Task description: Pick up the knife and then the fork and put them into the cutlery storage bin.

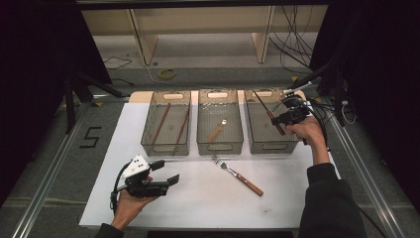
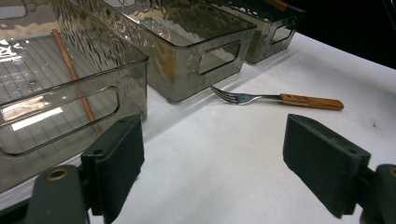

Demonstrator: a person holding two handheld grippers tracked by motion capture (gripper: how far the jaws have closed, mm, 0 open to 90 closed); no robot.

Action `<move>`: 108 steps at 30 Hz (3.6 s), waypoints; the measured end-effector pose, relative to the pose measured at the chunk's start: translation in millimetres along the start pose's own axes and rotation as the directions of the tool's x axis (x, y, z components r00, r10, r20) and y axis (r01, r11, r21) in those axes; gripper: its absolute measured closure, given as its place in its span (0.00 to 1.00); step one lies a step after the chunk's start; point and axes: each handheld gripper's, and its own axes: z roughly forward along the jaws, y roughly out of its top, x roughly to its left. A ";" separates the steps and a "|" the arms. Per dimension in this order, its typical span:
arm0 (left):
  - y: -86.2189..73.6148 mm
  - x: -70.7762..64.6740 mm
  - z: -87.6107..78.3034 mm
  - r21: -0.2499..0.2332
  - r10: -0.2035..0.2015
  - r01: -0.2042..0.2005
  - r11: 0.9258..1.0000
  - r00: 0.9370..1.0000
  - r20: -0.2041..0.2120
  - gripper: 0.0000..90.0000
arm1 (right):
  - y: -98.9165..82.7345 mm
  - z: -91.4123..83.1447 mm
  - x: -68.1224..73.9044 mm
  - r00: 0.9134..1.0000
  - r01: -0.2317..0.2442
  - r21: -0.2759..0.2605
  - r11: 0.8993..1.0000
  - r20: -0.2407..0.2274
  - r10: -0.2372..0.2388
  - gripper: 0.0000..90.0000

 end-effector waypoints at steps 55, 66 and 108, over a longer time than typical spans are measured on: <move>-1.4 2.4 2.4 -0.001 -0.008 0.008 1.000 1.000 -0.005 0.22 | -34.9 -33.5 90.0 0.963 0.249 -0.120 0.961 -0.079 -0.259 0.39; -2.4 3.5 3.0 0.000 -0.012 0.012 1.000 1.000 -0.007 0.22 | -53.9 -22.8 109.8 0.947 0.285 -0.109 0.952 -0.122 -0.298 0.39; -2.9 0.3 4.4 0.006 0.012 -0.012 1.000 1.000 -0.005 0.22 | -79.9 22.1 146.6 0.896 0.432 0.126 0.893 -0.168 -0.410 0.45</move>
